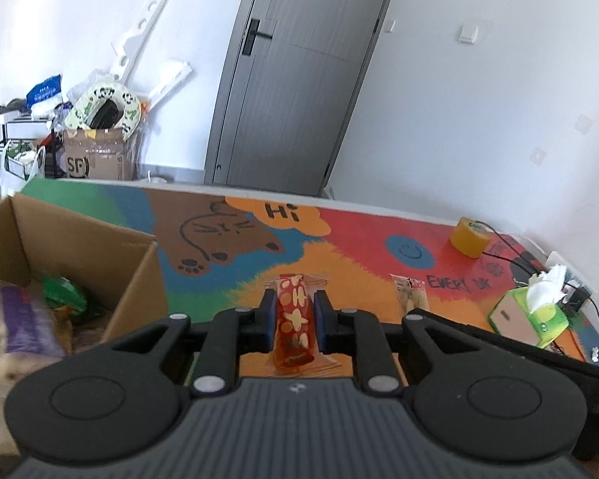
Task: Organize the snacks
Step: 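Carry both packets over the cardboard box and open both tools to drop them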
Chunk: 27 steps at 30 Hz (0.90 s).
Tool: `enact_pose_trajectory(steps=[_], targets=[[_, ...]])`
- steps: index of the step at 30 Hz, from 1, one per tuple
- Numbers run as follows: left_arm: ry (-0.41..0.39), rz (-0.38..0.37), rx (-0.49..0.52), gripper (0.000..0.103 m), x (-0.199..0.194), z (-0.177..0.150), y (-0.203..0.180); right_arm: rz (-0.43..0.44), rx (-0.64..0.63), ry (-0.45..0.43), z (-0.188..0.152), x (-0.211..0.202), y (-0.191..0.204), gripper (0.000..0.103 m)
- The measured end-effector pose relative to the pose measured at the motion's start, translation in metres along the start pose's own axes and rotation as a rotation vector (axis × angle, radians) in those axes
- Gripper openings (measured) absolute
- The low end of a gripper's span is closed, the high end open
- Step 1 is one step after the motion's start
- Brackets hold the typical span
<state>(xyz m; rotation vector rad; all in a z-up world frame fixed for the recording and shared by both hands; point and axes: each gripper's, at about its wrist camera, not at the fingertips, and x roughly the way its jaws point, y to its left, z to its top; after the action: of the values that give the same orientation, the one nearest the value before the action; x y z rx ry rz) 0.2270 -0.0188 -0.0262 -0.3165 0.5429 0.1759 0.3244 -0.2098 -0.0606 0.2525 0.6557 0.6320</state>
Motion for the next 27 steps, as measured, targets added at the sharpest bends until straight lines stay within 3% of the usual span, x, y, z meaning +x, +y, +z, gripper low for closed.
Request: enact_pose_trajectory(steps=[17, 27], targets=[[-0.106, -0.025, -0.003, 0.018, -0.062, 0.006, 0.021, 0.052, -0.043, -0.085, -0.009, -0.038, 0.047, 0.019], [-0.140, 0.005, -0.039, 0.018, -0.089, 0.017, 0.060, 0.102, -0.075, -0.096, -0.010, -0.036, 0.080, 0.019]])
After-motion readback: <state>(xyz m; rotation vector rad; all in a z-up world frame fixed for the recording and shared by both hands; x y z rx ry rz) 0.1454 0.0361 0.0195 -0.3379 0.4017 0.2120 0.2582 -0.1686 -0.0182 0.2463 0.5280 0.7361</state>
